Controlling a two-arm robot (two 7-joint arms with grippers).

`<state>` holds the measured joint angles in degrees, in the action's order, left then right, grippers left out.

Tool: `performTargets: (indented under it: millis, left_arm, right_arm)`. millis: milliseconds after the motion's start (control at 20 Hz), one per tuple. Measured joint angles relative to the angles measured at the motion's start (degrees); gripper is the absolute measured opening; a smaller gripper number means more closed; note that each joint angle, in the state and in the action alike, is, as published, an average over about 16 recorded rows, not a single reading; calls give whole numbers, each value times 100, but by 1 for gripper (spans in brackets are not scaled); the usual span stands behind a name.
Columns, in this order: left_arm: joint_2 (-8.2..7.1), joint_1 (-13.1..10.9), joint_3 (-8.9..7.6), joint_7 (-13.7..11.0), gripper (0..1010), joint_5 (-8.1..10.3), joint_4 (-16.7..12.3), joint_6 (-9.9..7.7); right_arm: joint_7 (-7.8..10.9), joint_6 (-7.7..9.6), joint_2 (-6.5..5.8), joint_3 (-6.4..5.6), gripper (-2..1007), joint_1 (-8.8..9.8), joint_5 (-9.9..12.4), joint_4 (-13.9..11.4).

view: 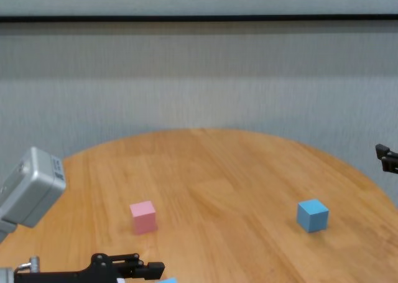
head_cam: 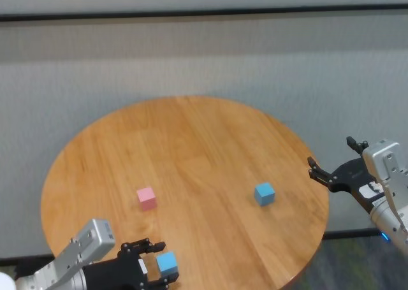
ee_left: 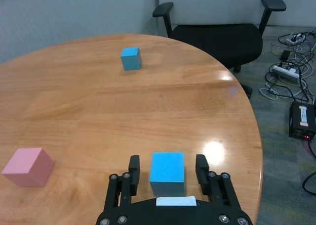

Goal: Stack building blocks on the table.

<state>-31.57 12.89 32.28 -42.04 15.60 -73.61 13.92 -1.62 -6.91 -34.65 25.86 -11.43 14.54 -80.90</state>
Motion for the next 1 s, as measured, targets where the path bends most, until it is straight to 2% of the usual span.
performTargets:
  millis: [500,750,1000]
  left_arm:
    - [-30,-62,-38,33,492,-6,-87,-1]
    - [-42,-88,-71,81,415,0,-167,-34]
    - [-15,-84,-132,201,390,4,-297,-91]
  right_arm:
    - [0,0,0,0,1003,0,0,0]
    - [0,0,0,0,1003,0,0,0]
    - [0,0,0,0,1003,0,0,0]
